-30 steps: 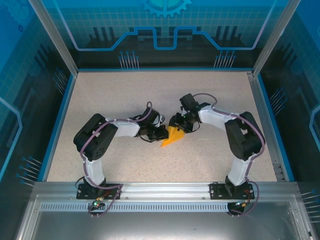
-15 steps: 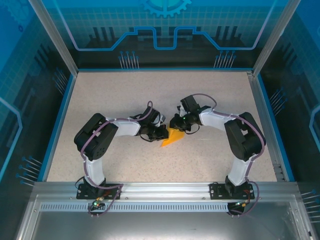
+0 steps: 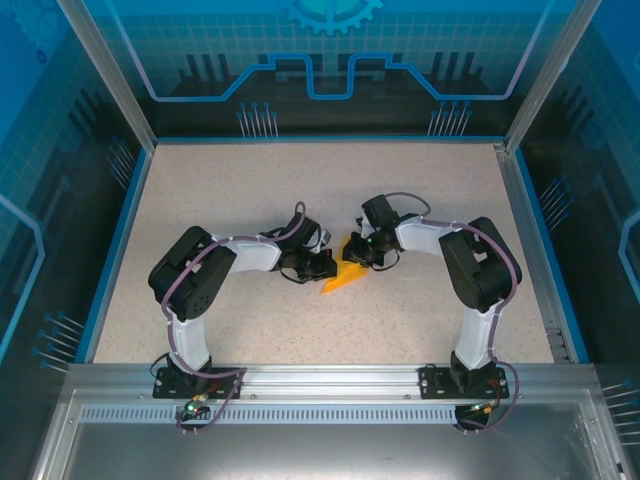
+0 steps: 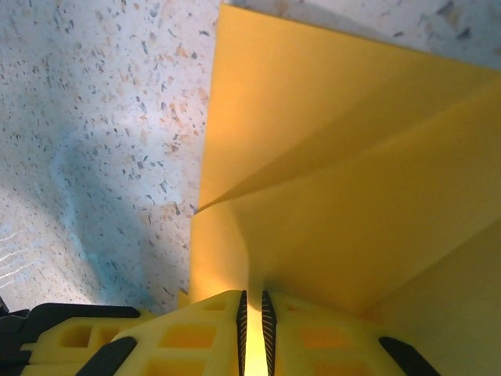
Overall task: Fold a paper plane with a square sheet of paper (pick it up from the middle)
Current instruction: Fourth fold the wing at the center of the table.
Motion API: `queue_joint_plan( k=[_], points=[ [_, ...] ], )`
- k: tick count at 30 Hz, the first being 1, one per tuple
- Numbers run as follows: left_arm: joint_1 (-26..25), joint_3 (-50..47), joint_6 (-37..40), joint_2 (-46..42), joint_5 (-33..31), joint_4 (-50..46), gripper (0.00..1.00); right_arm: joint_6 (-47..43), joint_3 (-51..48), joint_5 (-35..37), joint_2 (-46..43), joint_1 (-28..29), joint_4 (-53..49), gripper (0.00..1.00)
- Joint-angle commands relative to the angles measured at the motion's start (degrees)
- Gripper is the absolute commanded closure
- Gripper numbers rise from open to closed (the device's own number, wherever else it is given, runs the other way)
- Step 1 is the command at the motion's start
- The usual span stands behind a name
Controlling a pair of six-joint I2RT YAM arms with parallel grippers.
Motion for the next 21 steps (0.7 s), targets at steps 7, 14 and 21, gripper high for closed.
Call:
queue_joint_plan(
  k=[7,14,21],
  points=[
    [-0.3,-0.1,1.1,2.4,-1.7,-5.2,0.96,0.4,-1.6,1.5,0.0,-2.2,0.9,0.84],
    [0.1,-1.3,0.6,2.8,-0.8,-3.8,0.97,1.7,-2.7,3.3,-1.8,-3.5,1.4,0.84],
    [0.8,-2.1,0.7,1.7,0.1,-4.3,0.98,2.3,-2.5,3.6,-1.4,-4.7,2.8,0.83]
  ],
)
